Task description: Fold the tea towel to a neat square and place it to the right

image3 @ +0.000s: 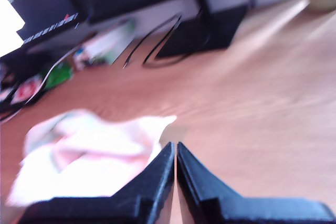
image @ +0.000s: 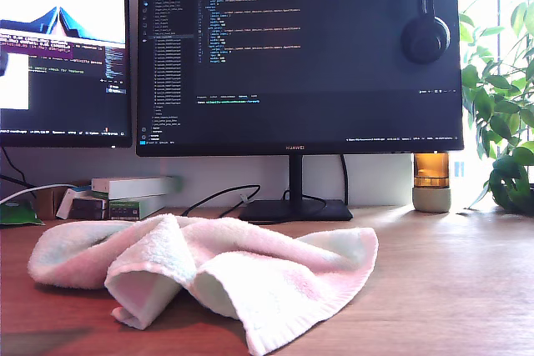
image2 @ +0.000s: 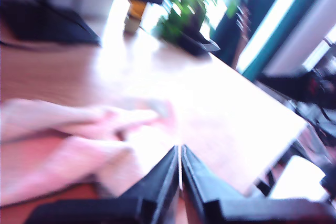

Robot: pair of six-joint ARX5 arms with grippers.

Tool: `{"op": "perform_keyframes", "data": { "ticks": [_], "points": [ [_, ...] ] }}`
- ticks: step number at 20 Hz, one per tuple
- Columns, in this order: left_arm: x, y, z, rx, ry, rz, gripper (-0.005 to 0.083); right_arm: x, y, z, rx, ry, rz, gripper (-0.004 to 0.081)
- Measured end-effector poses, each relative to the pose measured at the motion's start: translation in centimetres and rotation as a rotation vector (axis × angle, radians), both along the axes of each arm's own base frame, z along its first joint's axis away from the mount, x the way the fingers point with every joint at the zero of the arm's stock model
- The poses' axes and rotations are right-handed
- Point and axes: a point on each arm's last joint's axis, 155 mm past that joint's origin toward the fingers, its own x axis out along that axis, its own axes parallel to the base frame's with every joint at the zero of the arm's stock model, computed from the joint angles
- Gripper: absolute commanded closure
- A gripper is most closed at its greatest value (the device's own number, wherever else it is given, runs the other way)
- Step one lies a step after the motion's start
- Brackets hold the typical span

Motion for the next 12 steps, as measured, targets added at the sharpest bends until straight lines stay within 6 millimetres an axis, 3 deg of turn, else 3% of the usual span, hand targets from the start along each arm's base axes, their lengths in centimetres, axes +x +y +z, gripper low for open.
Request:
{"op": "perform_keyframes", "data": {
  "ticks": [6, 12],
  "points": [
    [-2.6, -4.5, -2.6, 0.111, 0.034, -0.180, 0.0793, -0.2, 1.7, -3.0, -0.019, 0.151, 0.064, 0.0783],
    [-3.8, -7.3, -6.0, 0.266, -0.009, -0.247, 0.0793, -0.1, 2.6, -3.0, -0.025, 0.173, 0.099, 0.0783]
  ]
}}
